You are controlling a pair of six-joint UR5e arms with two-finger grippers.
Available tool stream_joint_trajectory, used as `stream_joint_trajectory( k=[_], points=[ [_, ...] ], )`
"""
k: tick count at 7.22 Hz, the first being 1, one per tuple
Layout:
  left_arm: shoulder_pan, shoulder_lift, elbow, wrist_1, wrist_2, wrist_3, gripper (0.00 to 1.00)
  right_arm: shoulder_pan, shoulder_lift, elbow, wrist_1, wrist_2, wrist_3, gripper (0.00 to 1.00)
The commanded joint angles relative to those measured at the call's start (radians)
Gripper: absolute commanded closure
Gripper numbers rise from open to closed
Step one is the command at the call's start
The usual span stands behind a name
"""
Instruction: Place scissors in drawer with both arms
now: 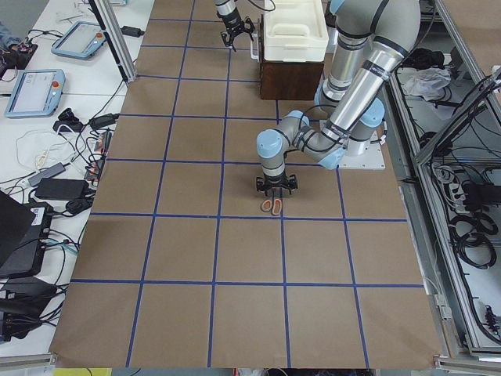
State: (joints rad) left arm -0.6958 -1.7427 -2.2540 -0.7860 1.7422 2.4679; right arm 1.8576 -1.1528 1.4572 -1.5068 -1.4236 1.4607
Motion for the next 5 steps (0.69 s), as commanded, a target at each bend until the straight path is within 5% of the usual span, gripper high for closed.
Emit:
stream_joint_trajectory(
  k=[1, 5],
  points=[
    [0.01, 0.0, -0.009, 0.031, -0.039, 0.031, 0.0, 0.0, 0.005, 0.0, 0.002, 0.0, 0.003, 0.0],
    [-0.001, -0.024, -0.007, 0.097, -0.079, 0.045, 0.0, 0.0, 0.013, 0.0, 0.039, 0.002, 0.052, 0.0]
  ],
)
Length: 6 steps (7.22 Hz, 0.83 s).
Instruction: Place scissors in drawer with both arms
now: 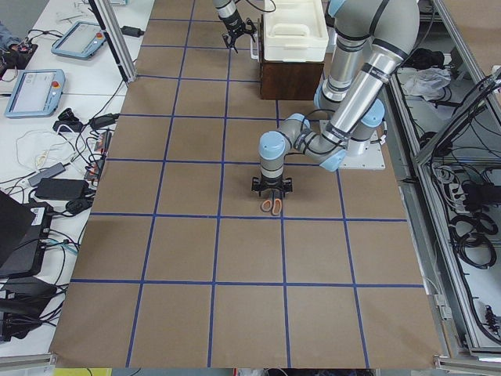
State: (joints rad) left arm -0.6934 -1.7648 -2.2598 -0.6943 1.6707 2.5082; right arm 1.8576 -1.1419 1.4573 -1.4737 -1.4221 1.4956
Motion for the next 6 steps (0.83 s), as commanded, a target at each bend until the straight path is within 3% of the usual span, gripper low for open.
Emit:
stream_joint_trajectory(
  k=[1, 6],
  points=[
    [-0.006, -0.002, -0.003, 0.004, -0.005, 0.009, 0.0, 0.0, 0.005, 0.0, 0.006, 0.0, 0.017, 0.0],
    [0.002, -0.005, -0.02, 0.002, -0.025, 0.009, 0.01, 0.0, 0.022, 0.0, 0.003, 0.0, 0.015, 0.0]
  ],
)
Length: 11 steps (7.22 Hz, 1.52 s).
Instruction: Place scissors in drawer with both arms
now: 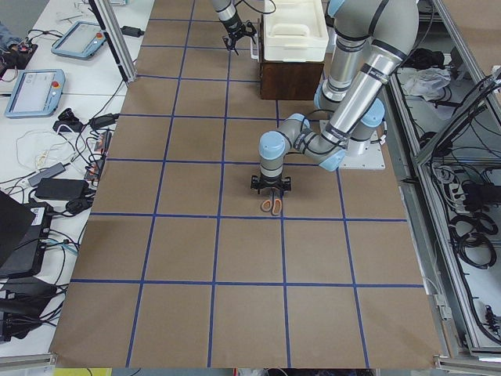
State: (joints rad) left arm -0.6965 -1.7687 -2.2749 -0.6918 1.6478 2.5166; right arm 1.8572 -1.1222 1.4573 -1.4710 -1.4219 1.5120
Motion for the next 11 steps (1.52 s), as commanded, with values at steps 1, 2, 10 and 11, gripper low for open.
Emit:
stream_joint_trajectory(
  k=[1, 2, 10, 11],
  points=[
    [0.006, -0.003, -0.005, 0.0, -0.002, 0.001, 0.02, -0.001, 0.004, 0.0, 0.0, 0.001, -0.001, 0.0],
    [0.006, -0.003, -0.005, 0.0, -0.002, 0.002, 0.03, 0.0, 0.013, 0.0, 0.0, 0.001, -0.003, 0.0],
    [0.015, -0.009, -0.002, -0.002, -0.023, 0.028, 0.25, -0.001, 0.016, -0.006, -0.038, -0.011, -0.016, 0.0],
    [0.02, -0.011, -0.003, -0.002, -0.023, 0.028, 0.26, -0.001, 0.018, -0.006, -0.051, -0.011, -0.016, 0.0]
  ],
)
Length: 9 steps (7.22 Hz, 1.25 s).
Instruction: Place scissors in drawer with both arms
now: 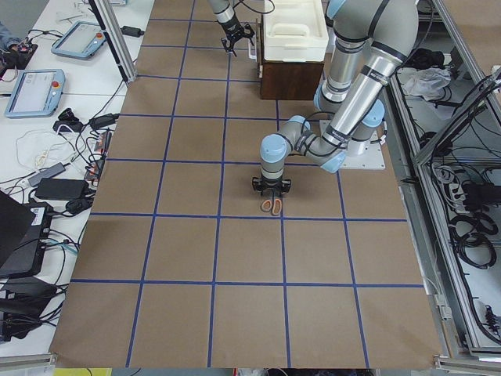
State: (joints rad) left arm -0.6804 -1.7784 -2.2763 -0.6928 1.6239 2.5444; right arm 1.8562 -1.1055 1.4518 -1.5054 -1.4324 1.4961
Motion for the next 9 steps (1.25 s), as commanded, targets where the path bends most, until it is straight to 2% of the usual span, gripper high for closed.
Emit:
stream_joint_trajectory(
  k=[1, 3, 4, 5, 6, 9],
  points=[
    [0.005, -0.001, -0.002, -0.001, 0.001, 0.002, 0.29, 0.0, 0.003, -0.001, -0.03, -0.002, 0.0, 0.0],
    [0.005, -0.001, 0.0, -0.001, 0.004, 0.002, 0.36, -0.002, 0.004, -0.001, -0.044, -0.002, -0.002, 0.0],
    [0.005, -0.001, 0.0, -0.001, 0.005, 0.002, 0.45, -0.002, 0.006, -0.002, -0.053, -0.002, -0.002, 0.0],
    [0.005, -0.001, 0.0, -0.001, 0.005, 0.002, 0.66, -0.003, 0.007, -0.007, -0.056, -0.002, -0.002, 0.0],
    [0.005, -0.001, 0.001, -0.001, 0.007, 0.0, 0.79, -0.005, 0.007, -0.008, -0.059, -0.002, -0.002, 0.0],
    [0.005, 0.004, 0.012, -0.001, 0.008, -0.003, 0.98, -0.009, 0.007, -0.013, -0.076, -0.003, -0.004, 0.0]
  ],
)
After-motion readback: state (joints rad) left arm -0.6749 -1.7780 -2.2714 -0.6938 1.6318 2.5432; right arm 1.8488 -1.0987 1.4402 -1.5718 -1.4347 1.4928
